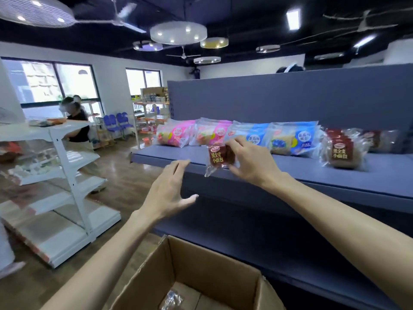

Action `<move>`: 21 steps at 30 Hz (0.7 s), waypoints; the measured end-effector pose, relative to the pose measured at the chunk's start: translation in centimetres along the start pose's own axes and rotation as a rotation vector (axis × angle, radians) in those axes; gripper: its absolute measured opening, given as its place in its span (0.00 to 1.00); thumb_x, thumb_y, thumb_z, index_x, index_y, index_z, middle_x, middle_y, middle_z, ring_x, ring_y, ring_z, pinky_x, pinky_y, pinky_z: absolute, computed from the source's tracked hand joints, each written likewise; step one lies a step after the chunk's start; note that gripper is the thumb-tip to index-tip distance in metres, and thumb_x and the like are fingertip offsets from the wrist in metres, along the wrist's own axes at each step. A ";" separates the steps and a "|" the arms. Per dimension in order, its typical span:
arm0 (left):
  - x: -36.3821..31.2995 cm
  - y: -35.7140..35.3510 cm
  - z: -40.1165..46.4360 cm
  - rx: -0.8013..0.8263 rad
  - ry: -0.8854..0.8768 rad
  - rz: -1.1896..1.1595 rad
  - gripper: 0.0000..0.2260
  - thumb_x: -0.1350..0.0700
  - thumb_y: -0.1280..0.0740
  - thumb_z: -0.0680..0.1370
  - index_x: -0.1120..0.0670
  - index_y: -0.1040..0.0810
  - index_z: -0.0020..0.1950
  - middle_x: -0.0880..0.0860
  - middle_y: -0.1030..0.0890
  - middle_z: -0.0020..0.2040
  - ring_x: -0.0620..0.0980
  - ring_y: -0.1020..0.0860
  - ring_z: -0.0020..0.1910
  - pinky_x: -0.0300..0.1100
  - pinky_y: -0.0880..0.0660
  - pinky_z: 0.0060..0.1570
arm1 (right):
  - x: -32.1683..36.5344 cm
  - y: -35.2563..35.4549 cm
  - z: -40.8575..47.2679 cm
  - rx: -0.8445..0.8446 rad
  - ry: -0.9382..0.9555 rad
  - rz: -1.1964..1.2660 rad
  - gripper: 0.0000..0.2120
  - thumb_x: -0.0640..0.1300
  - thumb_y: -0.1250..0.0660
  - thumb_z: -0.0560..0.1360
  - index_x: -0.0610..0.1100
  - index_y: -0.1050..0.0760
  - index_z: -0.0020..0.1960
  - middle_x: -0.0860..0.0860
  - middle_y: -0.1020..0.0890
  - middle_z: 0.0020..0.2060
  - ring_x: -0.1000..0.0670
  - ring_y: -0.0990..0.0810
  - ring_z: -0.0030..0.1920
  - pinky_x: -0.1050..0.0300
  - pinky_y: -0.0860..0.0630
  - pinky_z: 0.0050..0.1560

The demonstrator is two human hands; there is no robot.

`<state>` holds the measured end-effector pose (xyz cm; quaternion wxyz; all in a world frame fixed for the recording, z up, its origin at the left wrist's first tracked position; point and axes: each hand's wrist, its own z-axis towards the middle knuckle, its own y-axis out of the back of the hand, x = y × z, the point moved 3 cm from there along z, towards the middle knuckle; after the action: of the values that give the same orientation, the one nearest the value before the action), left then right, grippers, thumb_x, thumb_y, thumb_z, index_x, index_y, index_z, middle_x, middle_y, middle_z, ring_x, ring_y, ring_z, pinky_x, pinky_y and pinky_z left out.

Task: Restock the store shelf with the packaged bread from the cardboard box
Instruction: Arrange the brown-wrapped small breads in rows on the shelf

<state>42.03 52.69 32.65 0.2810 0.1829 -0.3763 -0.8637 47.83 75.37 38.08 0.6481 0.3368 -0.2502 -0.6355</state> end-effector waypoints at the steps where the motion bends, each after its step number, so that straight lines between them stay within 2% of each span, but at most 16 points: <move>1: -1.5 -0.3 1.5 -0.017 -0.024 -0.017 0.41 0.44 0.24 0.68 0.53 0.37 0.75 0.52 0.30 0.69 0.52 0.30 0.67 0.49 0.26 0.63 | -1.6 0.9 -0.5 -0.007 -0.015 -0.016 0.21 0.48 0.30 0.72 0.46 0.28 0.64 0.50 0.23 0.55 0.43 0.21 0.47 0.51 0.26 0.33; 8: -13.7 -5.1 10.0 -0.066 -0.208 -0.195 0.39 0.47 0.23 0.67 0.53 0.35 0.74 0.50 0.30 0.67 0.52 0.30 0.64 0.47 0.24 0.56 | -13.5 6.9 -6.4 -0.013 -0.170 -0.138 0.20 0.48 0.31 0.72 0.46 0.29 0.63 0.50 0.24 0.56 0.40 0.20 0.44 0.50 0.24 0.35; 11: -19.2 -7.6 12.7 -0.070 -0.275 -0.260 0.39 0.49 0.22 0.67 0.54 0.35 0.74 0.51 0.30 0.66 0.51 0.31 0.64 0.44 0.28 0.59 | -18.5 9.7 -9.5 -0.011 -0.242 -0.210 0.21 0.47 0.31 0.71 0.45 0.28 0.63 0.50 0.24 0.57 0.41 0.20 0.45 0.51 0.26 0.35; 15: -26.3 -10.7 15.9 -0.073 -0.372 -0.317 0.37 0.46 0.25 0.68 0.56 0.33 0.73 0.52 0.28 0.65 0.53 0.32 0.64 0.44 0.34 0.65 | -24.9 13.3 -13.1 0.013 -0.350 -0.280 0.23 0.49 0.31 0.72 0.47 0.29 0.65 0.51 0.26 0.59 0.41 0.20 0.45 0.50 0.23 0.40; 18: -31.3 -12.5 18.3 -0.087 -0.404 -0.345 0.36 0.42 0.29 0.67 0.57 0.31 0.71 0.53 0.27 0.63 0.54 0.32 0.63 0.41 0.38 0.65 | -29.2 15.4 -15.2 0.013 -0.417 -0.316 0.21 0.47 0.32 0.72 0.46 0.30 0.63 0.50 0.26 0.58 0.40 0.20 0.43 0.49 0.22 0.40; 21: -35.1 -13.9 20.1 -0.084 -0.407 -0.391 0.35 0.46 0.26 0.67 0.56 0.31 0.70 0.53 0.27 0.62 0.53 0.32 0.62 0.38 0.40 0.65 | -32.8 16.1 -16.5 0.047 -0.466 -0.326 0.21 0.46 0.31 0.71 0.45 0.30 0.62 0.49 0.27 0.57 0.40 0.21 0.43 0.49 0.23 0.40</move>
<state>53.79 93.28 38.88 0.0351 0.0630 -0.3466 -0.9353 68.64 109.28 42.95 0.4543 0.2327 -0.3495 -0.7857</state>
